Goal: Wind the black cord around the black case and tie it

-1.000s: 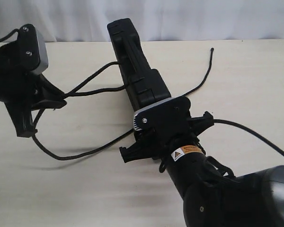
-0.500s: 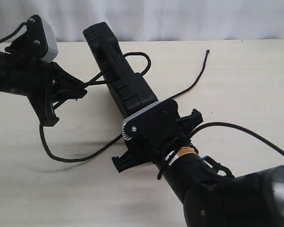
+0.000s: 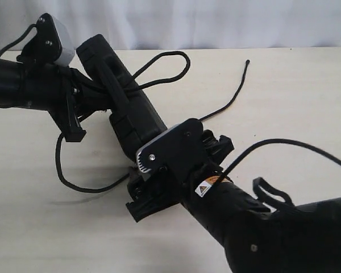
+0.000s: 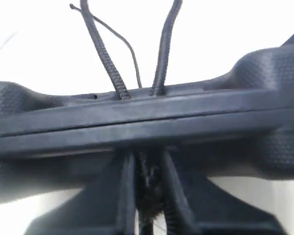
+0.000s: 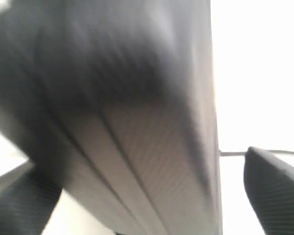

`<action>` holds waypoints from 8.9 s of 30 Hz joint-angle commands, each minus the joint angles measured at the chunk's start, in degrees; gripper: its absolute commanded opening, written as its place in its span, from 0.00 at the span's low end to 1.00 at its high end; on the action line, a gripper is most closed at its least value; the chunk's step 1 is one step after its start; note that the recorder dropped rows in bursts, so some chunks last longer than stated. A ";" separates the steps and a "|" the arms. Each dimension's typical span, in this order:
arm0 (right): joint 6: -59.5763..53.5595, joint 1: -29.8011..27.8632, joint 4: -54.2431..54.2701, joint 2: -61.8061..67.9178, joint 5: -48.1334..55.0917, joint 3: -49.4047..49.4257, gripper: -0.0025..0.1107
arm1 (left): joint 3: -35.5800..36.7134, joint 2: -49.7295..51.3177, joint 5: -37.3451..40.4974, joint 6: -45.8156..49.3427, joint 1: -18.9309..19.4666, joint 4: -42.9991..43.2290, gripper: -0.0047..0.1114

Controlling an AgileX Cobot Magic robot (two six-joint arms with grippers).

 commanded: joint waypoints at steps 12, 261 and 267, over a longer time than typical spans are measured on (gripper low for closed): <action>-27.76 -2.42 29.79 -33.06 13.88 -6.30 0.76 | -0.03 -0.09 3.12 1.78 -0.15 -1.24 0.04; -79.63 -47.86 44.09 1.29 83.01 -12.28 0.06 | -7.94 23.73 29.88 0.85 5.84 1.14 0.17; -76.31 -45.71 44.09 1.29 79.26 -15.64 0.06 | -7.94 22.94 28.69 0.23 6.58 -6.30 0.53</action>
